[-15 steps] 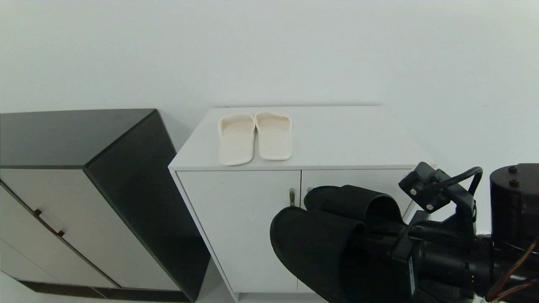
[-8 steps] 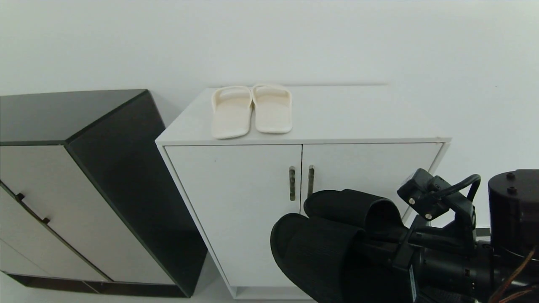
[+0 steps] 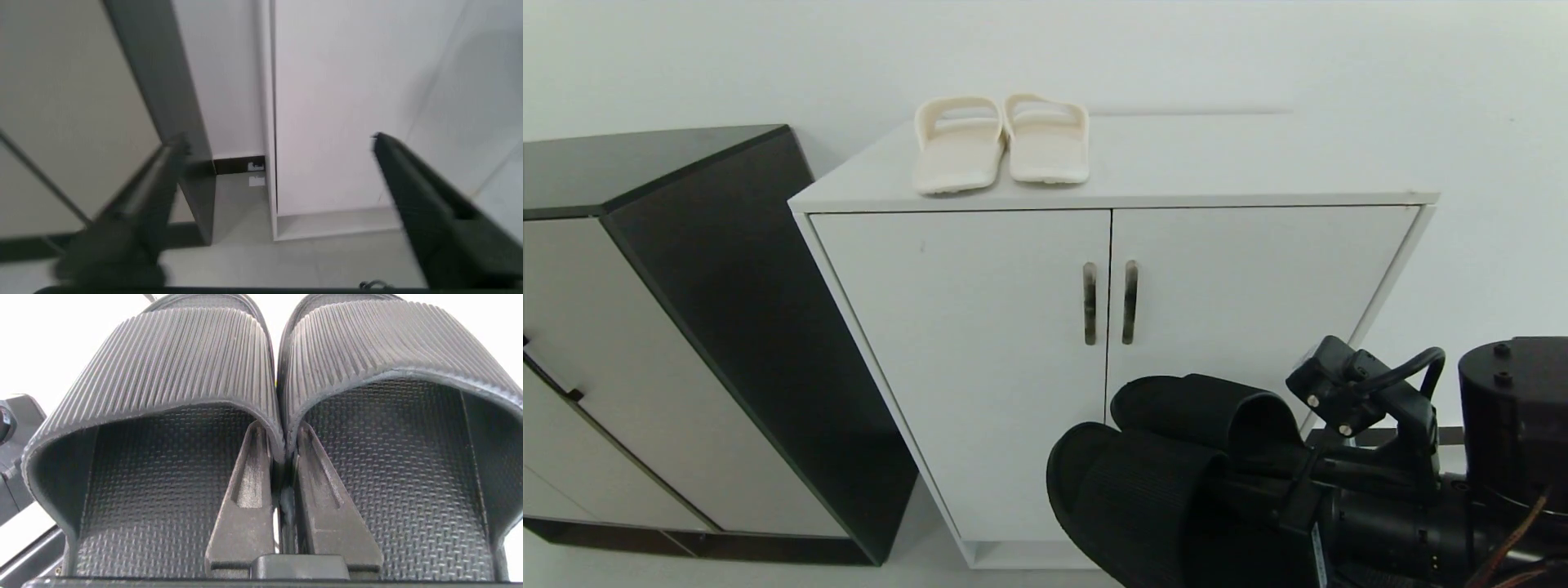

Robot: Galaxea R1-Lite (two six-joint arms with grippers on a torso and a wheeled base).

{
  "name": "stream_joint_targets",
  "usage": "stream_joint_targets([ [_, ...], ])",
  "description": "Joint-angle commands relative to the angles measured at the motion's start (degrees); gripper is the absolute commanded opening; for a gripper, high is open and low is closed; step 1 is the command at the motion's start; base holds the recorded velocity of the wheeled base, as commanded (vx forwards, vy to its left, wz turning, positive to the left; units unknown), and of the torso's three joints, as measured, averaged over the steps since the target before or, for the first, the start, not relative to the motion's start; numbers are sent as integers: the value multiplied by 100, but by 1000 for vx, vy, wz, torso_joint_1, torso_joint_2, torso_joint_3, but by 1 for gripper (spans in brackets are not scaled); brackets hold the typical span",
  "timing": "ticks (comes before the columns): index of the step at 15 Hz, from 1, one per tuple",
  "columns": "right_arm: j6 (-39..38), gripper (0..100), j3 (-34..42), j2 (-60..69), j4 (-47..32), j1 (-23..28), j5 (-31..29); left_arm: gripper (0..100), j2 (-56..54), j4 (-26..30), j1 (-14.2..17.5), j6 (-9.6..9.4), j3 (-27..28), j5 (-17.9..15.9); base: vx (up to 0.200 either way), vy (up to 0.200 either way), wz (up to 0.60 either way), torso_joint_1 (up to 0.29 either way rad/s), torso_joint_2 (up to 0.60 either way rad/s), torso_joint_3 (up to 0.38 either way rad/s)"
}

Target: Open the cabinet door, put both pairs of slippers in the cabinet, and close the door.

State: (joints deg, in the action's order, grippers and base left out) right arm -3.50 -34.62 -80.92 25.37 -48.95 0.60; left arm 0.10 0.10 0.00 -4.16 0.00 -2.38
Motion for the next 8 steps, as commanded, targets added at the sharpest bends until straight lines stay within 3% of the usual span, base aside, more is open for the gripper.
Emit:
stream_joint_targets([
  [1,-2,0,26,-38,3,-1,2,100,8,8,0,-50,0,-35,0,0,0,-129,456,344],
  [3,-2,0,26,-29,3,-1,2,100,17,8,0,389,0,-17,0,0,0,-105,461,354],
  [7,-2,0,26,-11,47,-1,11,100,-1,-71,-9,354,70,-35,0,0,0,-60,446,379],
  [8,-10,0,52,-20,109,8,11,100,395,-124,-9,468,844,-167,0,0,0,-32,442,408],
])
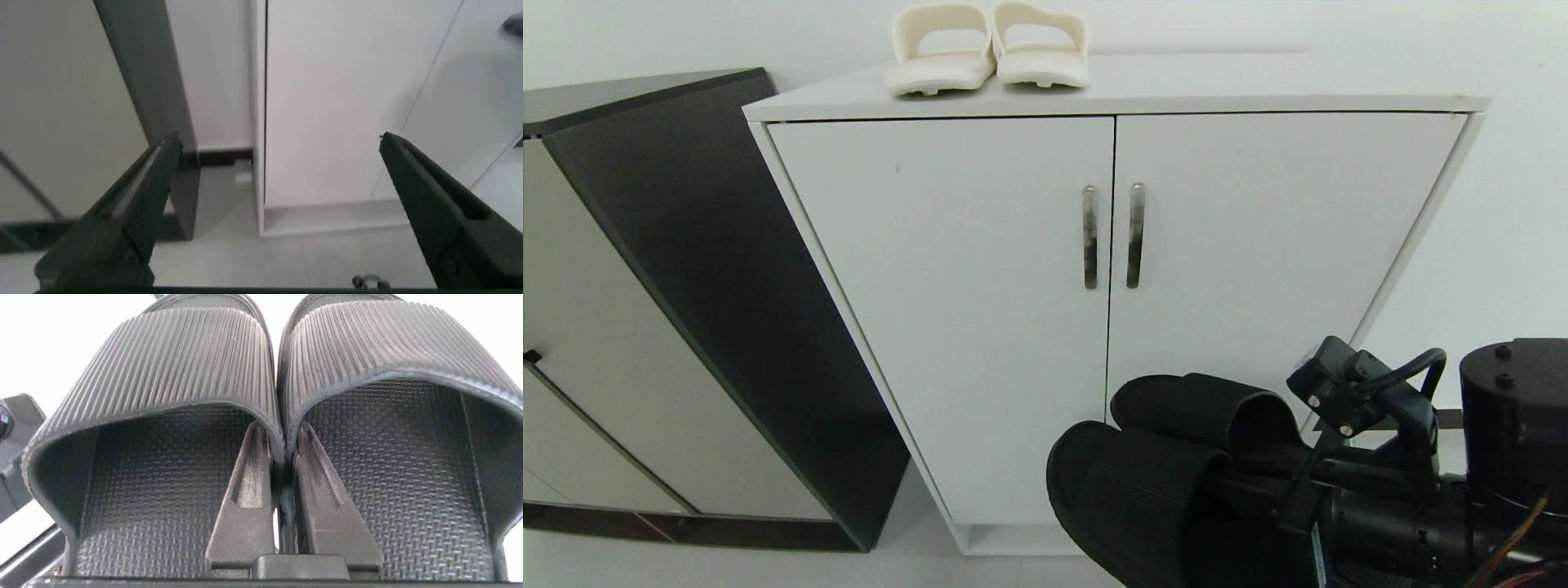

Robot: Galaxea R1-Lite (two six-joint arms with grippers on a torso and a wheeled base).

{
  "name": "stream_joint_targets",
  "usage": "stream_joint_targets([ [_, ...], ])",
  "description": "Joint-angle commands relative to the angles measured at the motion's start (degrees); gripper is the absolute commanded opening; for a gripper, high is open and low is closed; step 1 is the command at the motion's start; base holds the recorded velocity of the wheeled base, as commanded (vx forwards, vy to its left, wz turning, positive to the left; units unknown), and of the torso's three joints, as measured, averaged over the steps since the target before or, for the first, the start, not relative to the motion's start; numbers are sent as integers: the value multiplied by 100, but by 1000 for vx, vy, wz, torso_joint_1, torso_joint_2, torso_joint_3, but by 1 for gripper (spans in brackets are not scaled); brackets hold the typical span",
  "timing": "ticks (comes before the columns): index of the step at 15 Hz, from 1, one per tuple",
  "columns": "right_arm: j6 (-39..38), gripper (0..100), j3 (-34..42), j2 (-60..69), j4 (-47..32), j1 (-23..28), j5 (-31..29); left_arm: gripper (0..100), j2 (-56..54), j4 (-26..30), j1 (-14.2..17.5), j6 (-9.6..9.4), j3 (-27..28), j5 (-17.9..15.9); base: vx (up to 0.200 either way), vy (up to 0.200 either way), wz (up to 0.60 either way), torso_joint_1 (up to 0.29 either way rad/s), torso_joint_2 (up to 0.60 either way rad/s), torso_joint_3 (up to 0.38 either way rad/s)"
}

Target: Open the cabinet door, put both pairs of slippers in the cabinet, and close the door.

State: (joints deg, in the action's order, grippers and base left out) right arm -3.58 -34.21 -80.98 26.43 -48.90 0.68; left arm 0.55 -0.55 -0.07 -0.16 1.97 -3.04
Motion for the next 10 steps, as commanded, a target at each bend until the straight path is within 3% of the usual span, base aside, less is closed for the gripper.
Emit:
stream_joint_targets([
  [1,-20,0,37,-23,55,21,11,100,1017,-42,-1,306,1226,-268,0,0,0,-17,310,300],
  [3,7,0,46,-5,117,21,-7,100,2687,-165,-10,323,1965,-1384,0,0,0,-2,141,139],
  [4,7,0,46,12,117,21,2,100,2942,-332,-19,306,2096,-1630,0,0,0,-2,66,46],
  [5,7,0,54,3,117,21,-7,100,3610,-710,-177,244,2474,-2280,0,0,0,0,0,0],
  [6,7,0,63,3,108,21,-7,100,4138,-894,-318,227,2800,-2483,0,0,0,0,0,0],
  [8,16,0,134,3,134,21,-7,100,5034,-1202,-590,227,3213,-2474,0,0,0,0,0,0],
  [10,16,0,160,21,187,21,-16,100,6133,-2002,-1118,306,3696,-2447,0,0,0,0,0,0],
])
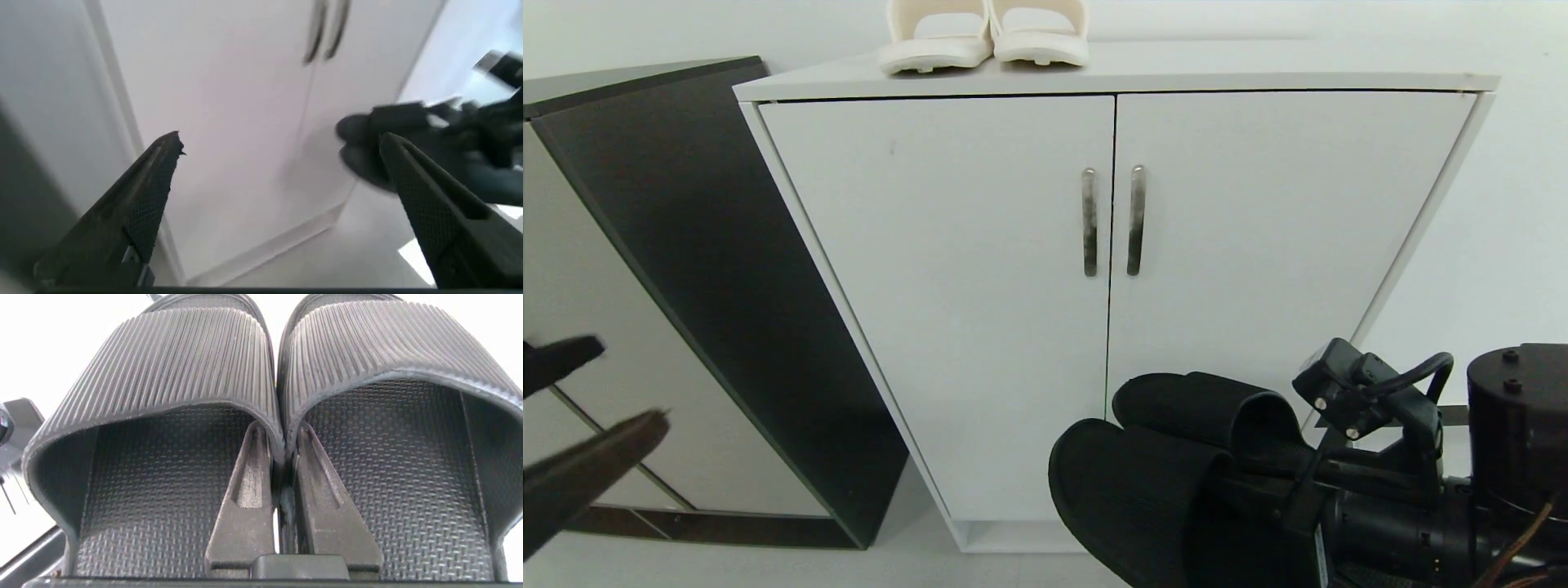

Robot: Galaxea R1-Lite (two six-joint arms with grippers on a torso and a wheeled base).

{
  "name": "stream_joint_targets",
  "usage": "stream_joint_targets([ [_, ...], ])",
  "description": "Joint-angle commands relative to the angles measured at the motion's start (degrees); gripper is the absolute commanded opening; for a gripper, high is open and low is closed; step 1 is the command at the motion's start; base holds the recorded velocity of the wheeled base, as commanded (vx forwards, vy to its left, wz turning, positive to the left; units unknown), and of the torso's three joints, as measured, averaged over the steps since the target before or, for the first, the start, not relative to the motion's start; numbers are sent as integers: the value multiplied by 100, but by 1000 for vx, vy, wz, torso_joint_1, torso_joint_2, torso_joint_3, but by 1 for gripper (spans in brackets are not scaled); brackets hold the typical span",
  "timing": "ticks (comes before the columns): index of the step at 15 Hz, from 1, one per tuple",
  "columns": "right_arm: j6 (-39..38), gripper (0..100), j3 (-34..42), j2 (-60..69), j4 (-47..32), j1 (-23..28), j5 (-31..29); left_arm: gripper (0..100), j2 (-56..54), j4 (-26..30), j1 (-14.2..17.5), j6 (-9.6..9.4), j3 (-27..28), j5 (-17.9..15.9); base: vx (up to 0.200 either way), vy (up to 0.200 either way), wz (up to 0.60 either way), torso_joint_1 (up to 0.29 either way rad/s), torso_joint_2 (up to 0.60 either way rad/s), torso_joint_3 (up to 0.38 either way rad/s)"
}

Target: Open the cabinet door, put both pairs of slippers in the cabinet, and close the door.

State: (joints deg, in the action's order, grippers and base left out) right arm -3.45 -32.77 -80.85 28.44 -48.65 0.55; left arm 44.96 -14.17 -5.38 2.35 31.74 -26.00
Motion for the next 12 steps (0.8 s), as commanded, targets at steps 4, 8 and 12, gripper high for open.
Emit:
stream_joint_targets([
  [4,266,0,315,-1,346,-4,24,100,2412,-666,-2196,-7,1352,359,0,0,0,0,0,0],
  [8,275,0,341,-28,373,-21,86,100,3493,-842,-3154,-147,2055,1080,0,0,0,0,0,0],
  [12,275,0,341,-10,373,-21,77,100,4381,-842,-3426,37,2978,1027,0,0,0,0,0,0],
])
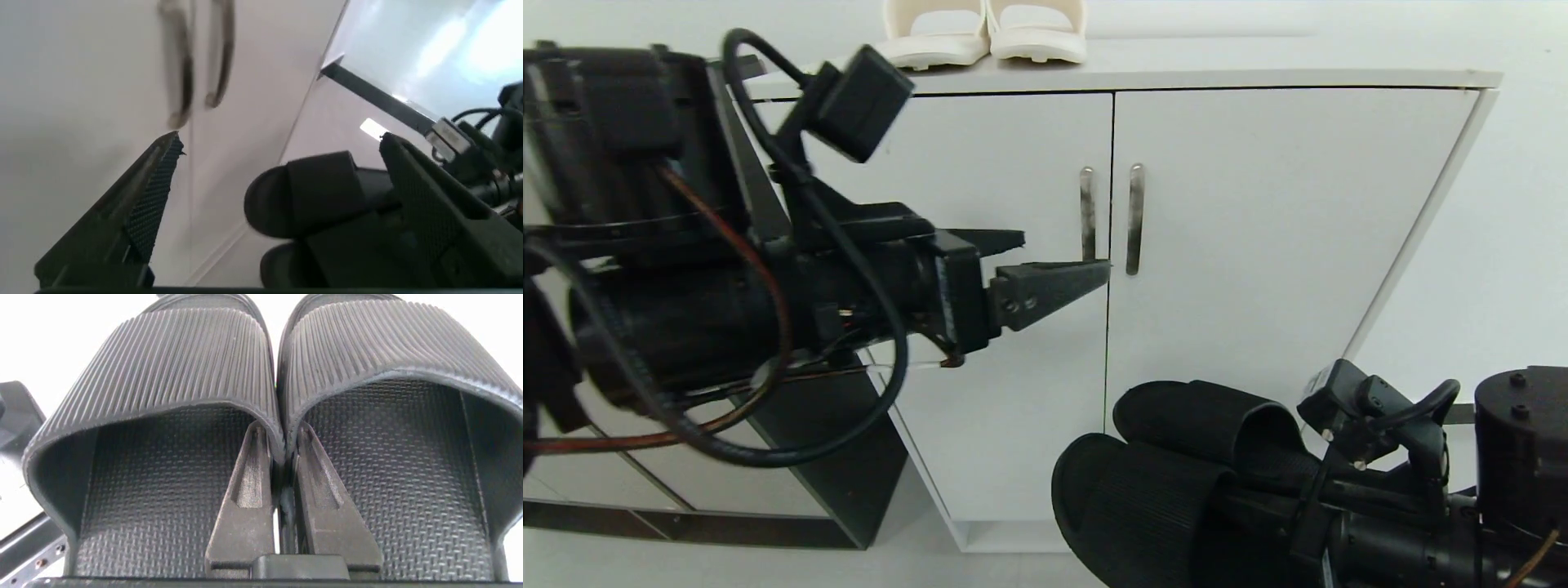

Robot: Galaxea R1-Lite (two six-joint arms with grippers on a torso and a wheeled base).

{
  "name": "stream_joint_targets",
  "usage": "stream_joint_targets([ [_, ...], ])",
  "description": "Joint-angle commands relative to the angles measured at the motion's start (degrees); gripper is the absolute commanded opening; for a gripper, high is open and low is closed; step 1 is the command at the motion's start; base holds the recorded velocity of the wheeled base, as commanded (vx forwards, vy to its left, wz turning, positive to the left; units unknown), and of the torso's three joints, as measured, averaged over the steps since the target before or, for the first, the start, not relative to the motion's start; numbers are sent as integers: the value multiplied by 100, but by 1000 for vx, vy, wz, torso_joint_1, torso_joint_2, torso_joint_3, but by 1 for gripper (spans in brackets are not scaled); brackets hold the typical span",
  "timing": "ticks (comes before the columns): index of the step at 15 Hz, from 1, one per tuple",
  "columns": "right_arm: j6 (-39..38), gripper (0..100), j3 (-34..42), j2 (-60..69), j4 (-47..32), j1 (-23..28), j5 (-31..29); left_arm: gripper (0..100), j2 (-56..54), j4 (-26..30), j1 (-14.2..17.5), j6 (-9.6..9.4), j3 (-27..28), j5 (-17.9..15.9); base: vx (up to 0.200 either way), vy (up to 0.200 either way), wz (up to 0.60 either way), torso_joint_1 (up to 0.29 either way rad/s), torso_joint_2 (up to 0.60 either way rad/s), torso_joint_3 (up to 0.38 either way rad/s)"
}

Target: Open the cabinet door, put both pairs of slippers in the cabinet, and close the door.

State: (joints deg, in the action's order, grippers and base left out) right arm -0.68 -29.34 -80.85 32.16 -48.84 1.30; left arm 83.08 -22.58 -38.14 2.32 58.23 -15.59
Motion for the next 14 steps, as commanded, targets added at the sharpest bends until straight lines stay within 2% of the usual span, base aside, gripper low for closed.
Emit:
stream_joint_targets([
  [1,-2,0,8,-19,-8,-3,1,100,692,-1,-299,173,549,-207,0,0,0,0,0,0],
  [3,-2,0,34,-1,-8,-3,1,100,859,16,-325,691,856,-761,0,0,0,0,0,0],
  [4,-2,0,60,-10,-8,-3,1,100,965,16,-325,823,1006,-954,0,0,0,0,0,0],
  [5,-2,0,60,-54,-8,-3,10,100,1079,16,-325,876,1120,-1025,0,0,0,0,0,0],
  [8,-2,0,87,-159,-8,-3,10,100,1483,-1,-369,885,1507,-858,0,0,0,0,0,0],
  [10,-2,0,87,-133,-8,-3,1,100,1562,-115,-378,779,1586,-682,0,0,0,0,0,0],
  [14,7,0,87,-151,-8,-12,1,100,1536,-133,-334,726,1674,-366,0,0,0,0,0,0],
])
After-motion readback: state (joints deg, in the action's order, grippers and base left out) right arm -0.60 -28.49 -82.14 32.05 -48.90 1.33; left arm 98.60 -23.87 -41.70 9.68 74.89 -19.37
